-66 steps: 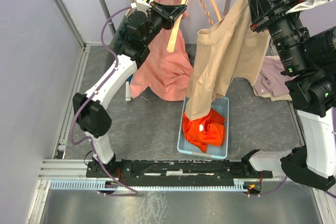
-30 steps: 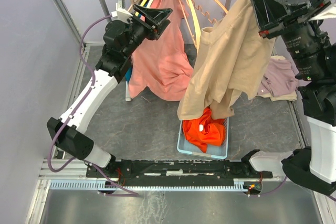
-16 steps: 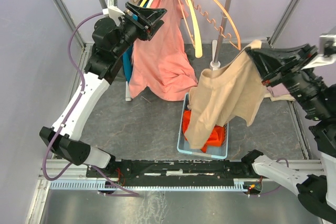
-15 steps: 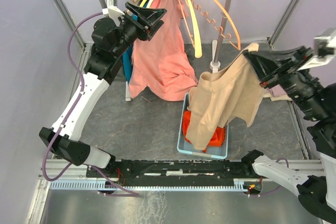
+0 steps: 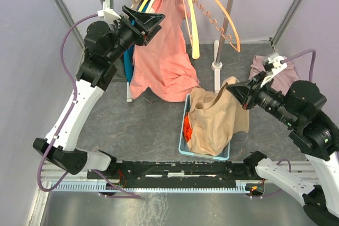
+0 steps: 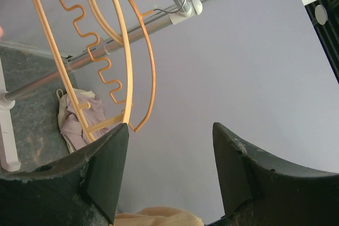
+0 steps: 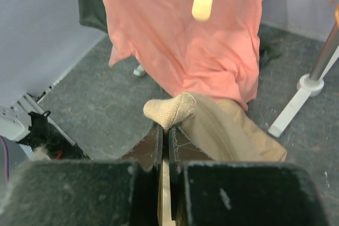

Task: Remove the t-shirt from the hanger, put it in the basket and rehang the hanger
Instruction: Place the T-shirt in the bin.

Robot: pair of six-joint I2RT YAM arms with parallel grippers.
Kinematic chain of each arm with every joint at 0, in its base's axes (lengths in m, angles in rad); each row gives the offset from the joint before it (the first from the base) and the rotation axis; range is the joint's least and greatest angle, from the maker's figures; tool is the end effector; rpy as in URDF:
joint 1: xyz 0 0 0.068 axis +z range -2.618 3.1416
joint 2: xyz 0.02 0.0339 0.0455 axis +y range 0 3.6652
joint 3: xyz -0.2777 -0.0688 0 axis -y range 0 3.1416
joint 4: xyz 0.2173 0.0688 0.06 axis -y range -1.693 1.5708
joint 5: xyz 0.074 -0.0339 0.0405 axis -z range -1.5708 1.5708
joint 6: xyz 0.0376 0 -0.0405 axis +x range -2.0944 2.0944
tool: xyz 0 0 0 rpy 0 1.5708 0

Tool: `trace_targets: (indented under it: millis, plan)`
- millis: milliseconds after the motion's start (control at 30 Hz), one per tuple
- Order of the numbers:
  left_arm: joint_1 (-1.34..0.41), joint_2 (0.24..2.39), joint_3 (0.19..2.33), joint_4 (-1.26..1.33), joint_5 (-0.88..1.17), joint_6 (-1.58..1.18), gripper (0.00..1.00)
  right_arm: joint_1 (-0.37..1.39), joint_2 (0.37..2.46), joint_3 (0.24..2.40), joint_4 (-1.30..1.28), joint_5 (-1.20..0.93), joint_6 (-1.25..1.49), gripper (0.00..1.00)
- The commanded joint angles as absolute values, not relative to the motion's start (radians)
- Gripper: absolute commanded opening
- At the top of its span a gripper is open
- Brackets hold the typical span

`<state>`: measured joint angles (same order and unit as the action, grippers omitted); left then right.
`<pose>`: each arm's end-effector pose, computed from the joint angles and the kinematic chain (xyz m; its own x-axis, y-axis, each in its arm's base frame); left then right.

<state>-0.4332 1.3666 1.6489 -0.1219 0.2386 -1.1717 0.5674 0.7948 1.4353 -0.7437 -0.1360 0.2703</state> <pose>0.2366 -0.1192 0.5212 -0.5146 -0.7484 -0.4184 0.3744 0.2429 -0.8949 0.0601 0.0444 0.4782 -0.2563 0.1504 -0.9548 -0.5995 0.7501 0.2791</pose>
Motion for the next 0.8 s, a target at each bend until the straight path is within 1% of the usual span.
trace_targets:
  millis: [0, 333, 500, 767]
  plan:
    - [-0.430, 1.318, 1.669, -0.138, 0.260, -1.078, 0.71, 0.565, 0.764, 1.367, -0.777, -0.155, 0.283, 0.01]
    - [-0.431, 1.260, 1.696, -0.219, 0.250, -1.025, 0.71, 0.565, 0.787, 1.167, -0.851, -0.163, 0.265, 0.01]
    - [-0.431, 1.261, 1.748, -0.284, 0.253, -0.986, 0.71, 0.565, 0.783, 1.062, -0.837, -0.150, 0.275, 0.01]
    - [-0.430, 1.240, 1.731, -0.318, 0.257, -0.972, 0.71, 0.590, 0.836, 0.916, -0.792, -0.115, 0.329, 0.01]
